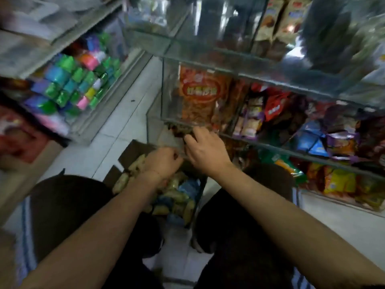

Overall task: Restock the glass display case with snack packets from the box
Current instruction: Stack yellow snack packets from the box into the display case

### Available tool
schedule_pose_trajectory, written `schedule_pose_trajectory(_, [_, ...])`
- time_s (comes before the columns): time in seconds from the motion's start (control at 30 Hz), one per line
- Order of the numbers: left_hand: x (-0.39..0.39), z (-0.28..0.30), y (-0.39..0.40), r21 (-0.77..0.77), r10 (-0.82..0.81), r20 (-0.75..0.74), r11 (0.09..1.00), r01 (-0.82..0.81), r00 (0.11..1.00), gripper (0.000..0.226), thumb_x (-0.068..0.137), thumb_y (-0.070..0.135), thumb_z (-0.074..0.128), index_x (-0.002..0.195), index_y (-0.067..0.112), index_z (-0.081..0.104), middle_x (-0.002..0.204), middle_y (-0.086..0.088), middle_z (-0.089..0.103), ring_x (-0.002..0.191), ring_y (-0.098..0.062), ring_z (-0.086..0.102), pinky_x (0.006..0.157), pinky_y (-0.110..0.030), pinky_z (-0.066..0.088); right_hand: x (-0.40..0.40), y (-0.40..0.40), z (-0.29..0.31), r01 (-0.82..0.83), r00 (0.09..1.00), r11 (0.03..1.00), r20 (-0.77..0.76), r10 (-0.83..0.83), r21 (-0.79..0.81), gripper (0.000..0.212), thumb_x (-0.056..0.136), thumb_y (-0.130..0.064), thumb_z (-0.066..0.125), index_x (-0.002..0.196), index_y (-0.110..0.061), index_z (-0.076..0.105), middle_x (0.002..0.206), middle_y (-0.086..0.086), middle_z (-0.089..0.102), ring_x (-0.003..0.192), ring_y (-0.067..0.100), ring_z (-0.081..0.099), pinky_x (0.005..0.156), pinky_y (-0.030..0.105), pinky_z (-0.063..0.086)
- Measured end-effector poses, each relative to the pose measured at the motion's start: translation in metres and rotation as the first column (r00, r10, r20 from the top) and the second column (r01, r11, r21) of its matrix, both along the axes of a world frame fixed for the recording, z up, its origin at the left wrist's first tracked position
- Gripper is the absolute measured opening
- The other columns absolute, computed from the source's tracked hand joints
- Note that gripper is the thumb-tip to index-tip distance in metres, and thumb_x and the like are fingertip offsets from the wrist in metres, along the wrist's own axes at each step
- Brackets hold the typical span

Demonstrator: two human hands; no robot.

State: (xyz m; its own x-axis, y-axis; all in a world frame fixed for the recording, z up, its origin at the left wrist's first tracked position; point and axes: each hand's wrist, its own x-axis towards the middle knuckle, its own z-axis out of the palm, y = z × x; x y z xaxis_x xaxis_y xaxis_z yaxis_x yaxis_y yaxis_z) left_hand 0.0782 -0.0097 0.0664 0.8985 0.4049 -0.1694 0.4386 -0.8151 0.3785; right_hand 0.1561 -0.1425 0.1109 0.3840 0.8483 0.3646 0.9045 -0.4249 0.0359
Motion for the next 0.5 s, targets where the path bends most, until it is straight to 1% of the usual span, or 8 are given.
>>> schedule_pose_trajectory(0.1, [-0.030,-0.049,0.018,-0.035,0.095,-0.091,0.994,-0.099,0.991,0.032,0.092,0.040,0.049,0.090,0.014,0.068,0.099,-0.012,0.069,0.094,-0.032,0.063,0.071,-0.033,0.046,-0.017,0.021,-0.066,-0.017,0.985,0.980,-0.169,-0.017,-0.200,0.019,0.071,-0.011,0.071,0.085,-0.004,0.060,0.083,0.016,0.054,0.073,0.036,0.055,0.048,0.033,0.032])
schedule_pose_trajectory(0.17, [-0.048,-0.081,0.031,-0.046,0.126,-0.190,0.990,-0.137,0.974,0.035,0.093,0.043,0.049,0.100,0.014,0.067,0.109,-0.014,0.067,0.101,-0.034,0.061,0.080,-0.036,0.046,-0.025,0.033,-0.103,-0.015,0.961,0.955,-0.267,-0.068,-0.295,0.024,0.071,-0.009,0.070,0.093,-0.002,0.062,0.091,0.020,0.055,0.079,0.039,0.057,0.050,0.034,0.039])
schedule_pose_trajectory(0.23, [-0.062,-0.112,0.043,-0.108,0.133,-0.284,0.980,-0.169,0.950,0.040,0.092,0.046,0.049,0.114,0.015,0.063,0.119,-0.016,0.063,0.107,-0.035,0.059,0.086,-0.038,0.047,-0.031,0.042,-0.139,-0.025,0.920,0.909,-0.365,-0.142,-0.416,0.031,0.083,-0.012,0.061,0.112,-0.003,0.057,0.113,0.022,0.050,0.101,0.040,0.053,0.065,0.039,0.045])
schedule_pose_trajectory(0.27, [-0.067,-0.129,0.048,-0.157,0.124,-0.331,0.970,-0.184,0.935,0.044,0.092,0.045,0.049,0.123,0.016,0.059,0.127,-0.016,0.059,0.112,-0.036,0.056,0.090,-0.039,0.045,-0.033,0.046,-0.156,-0.056,0.896,0.867,-0.407,-0.175,-0.496,0.033,0.089,-0.016,0.055,0.120,-0.005,0.052,0.123,0.021,0.046,0.110,0.039,0.049,0.074,0.040,0.046])
schedule_pose_trajectory(0.3, [-0.072,-0.144,0.051,-0.199,0.095,-0.389,0.963,-0.184,0.916,0.047,0.093,0.043,0.049,0.131,0.016,0.054,0.133,-0.017,0.054,0.118,-0.036,0.052,0.095,-0.040,0.043,-0.034,0.050,-0.173,-0.088,0.869,0.831,-0.450,-0.205,-0.549,0.035,0.094,-0.021,0.051,0.125,-0.007,0.049,0.127,0.019,0.044,0.115,0.038,0.046,0.080,0.040,0.046])
schedule_pose_trajectory(0.37, [-0.080,-0.171,0.054,-0.267,-0.002,-0.519,0.950,-0.160,0.855,0.044,0.095,0.038,0.049,0.132,0.015,0.052,0.137,-0.014,0.051,0.121,-0.032,0.049,0.095,-0.036,0.041,-0.038,0.056,-0.201,-0.147,0.791,0.787,-0.549,-0.271,-0.599,0.042,0.097,-0.030,0.048,0.133,-0.009,0.045,0.131,0.017,0.044,0.119,0.036,0.046,0.086,0.040,0.044])
schedule_pose_trajectory(0.43, [-0.090,-0.193,0.056,-0.316,-0.037,-0.586,0.930,-0.186,0.810,0.048,0.094,0.037,0.050,0.137,0.016,0.048,0.141,-0.011,0.048,0.123,-0.031,0.048,0.096,-0.036,0.042,-0.044,0.061,-0.232,-0.194,0.730,0.742,-0.600,-0.327,-0.641,0.047,0.097,-0.027,0.049,0.140,-0.010,0.039,0.136,0.017,0.043,0.124,0.037,0.044,0.091,0.041,0.043])
schedule_pose_trajectory(0.5, [-0.095,-0.213,0.061,-0.312,-0.034,-0.621,0.927,-0.208,0.783,0.054,0.094,0.035,0.050,0.143,0.015,0.040,0.145,-0.012,0.042,0.123,-0.031,0.049,0.096,-0.038,0.046,-0.052,0.066,-0.257,-0.237,0.671,0.694,-0.631,-0.389,-0.680,0.052,0.090,-0.024,0.057,0.137,-0.009,0.040,0.135,0.018,0.043,0.123,0.039,0.045,0.092,0.043,0.045])
